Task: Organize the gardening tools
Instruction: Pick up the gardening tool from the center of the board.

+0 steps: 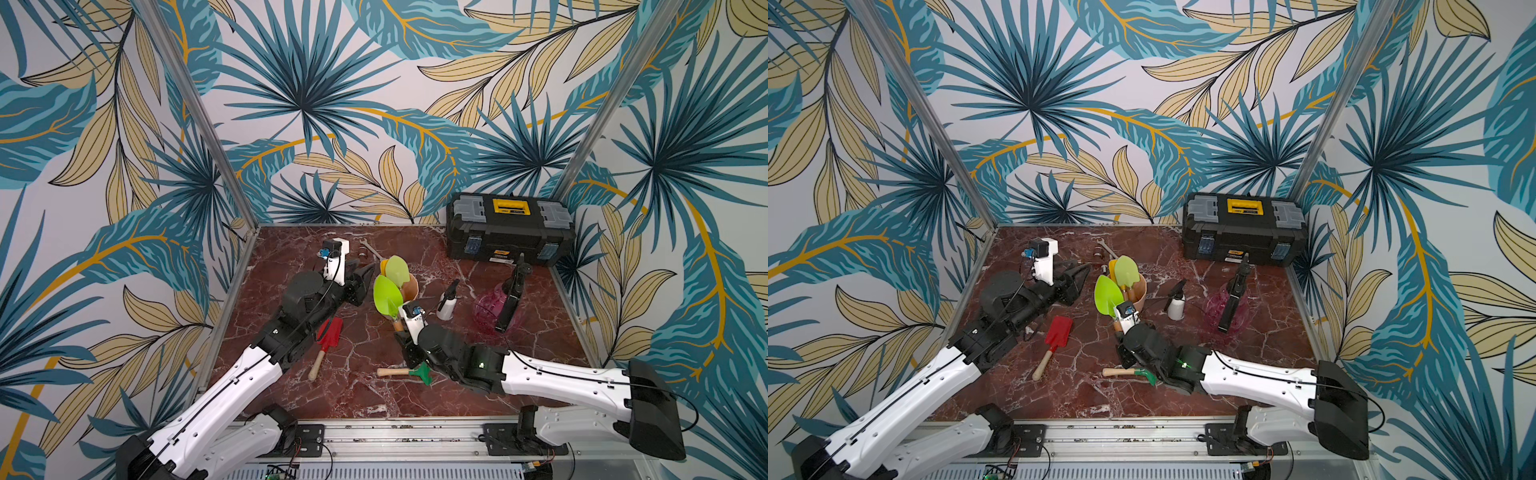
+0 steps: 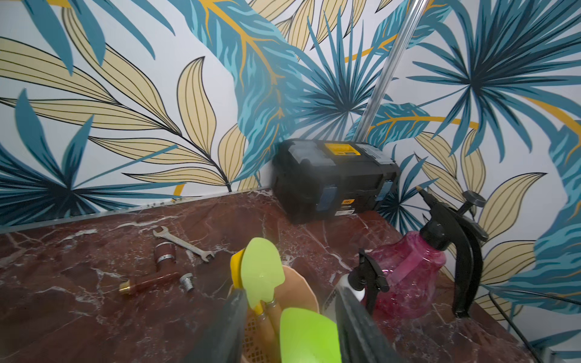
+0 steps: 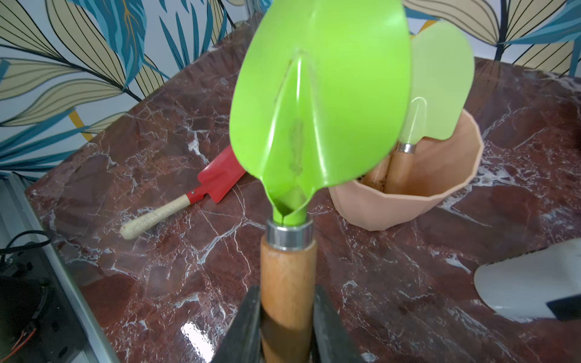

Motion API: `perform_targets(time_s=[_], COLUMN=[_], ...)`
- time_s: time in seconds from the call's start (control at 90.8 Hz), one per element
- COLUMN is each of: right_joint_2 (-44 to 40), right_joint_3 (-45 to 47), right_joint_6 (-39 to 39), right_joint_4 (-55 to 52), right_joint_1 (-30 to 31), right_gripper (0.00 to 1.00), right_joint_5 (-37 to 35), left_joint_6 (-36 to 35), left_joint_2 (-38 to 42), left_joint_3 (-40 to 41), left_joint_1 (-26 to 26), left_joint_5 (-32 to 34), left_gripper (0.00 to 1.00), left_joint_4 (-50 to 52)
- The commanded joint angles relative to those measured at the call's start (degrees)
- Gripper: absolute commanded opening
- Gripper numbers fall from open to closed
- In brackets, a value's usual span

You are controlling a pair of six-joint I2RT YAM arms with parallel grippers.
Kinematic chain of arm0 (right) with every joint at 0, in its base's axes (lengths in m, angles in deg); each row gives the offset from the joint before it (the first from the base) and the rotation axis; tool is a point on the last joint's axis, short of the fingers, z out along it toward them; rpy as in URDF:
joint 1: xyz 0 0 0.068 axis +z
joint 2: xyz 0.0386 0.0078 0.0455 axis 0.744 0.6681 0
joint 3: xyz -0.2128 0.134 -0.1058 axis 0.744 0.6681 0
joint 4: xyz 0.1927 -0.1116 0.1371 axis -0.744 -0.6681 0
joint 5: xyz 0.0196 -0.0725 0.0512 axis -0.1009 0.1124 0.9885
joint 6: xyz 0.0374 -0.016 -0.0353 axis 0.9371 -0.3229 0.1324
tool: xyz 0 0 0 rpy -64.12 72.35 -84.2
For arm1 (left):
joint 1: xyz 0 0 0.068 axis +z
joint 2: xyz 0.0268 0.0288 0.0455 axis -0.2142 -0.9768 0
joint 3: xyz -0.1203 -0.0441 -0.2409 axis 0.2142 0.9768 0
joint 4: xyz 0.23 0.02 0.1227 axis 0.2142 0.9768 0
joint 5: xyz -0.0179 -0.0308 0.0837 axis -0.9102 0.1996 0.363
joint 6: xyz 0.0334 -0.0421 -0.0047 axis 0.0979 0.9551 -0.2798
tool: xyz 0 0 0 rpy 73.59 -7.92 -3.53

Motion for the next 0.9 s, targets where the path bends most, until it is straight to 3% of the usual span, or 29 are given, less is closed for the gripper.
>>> perform_targets(time_s=[0.0,0.352,0.496,0.892], right_joint_2=[-2.96,-5.28,-3.76,-2.08], right_joint_3=[3.19,7.83,7.77,8.01], right_joint_6=[-4.06,-9.17,-9.69,-10.24], right_joint_4=[10.98,25.41,27.34,28.96], right_joint_1=[0.02,-0.03,-0.02,-0.06], right_gripper=[0.12,0.12,0.12,0.13], right_joint_5=[-1.6,0.71,-0.34,-2.84], left_joint_6=[5.32,13.01,13.64,17.21], left_joint_2=[-1.6,-4.32,-4.5,-6.74], left_joint_3=[-2.05,-3.02,-2.65,-2.34], left_joint_1=[0.29,0.3,0.36,1.65], left_joint_5=[-6.54,-15.46,-18.14,-25.41], left_gripper=[0.5,0.49,0.34,0.13], left_joint_4=[-0.7,-5.41,-6.86,-13.43])
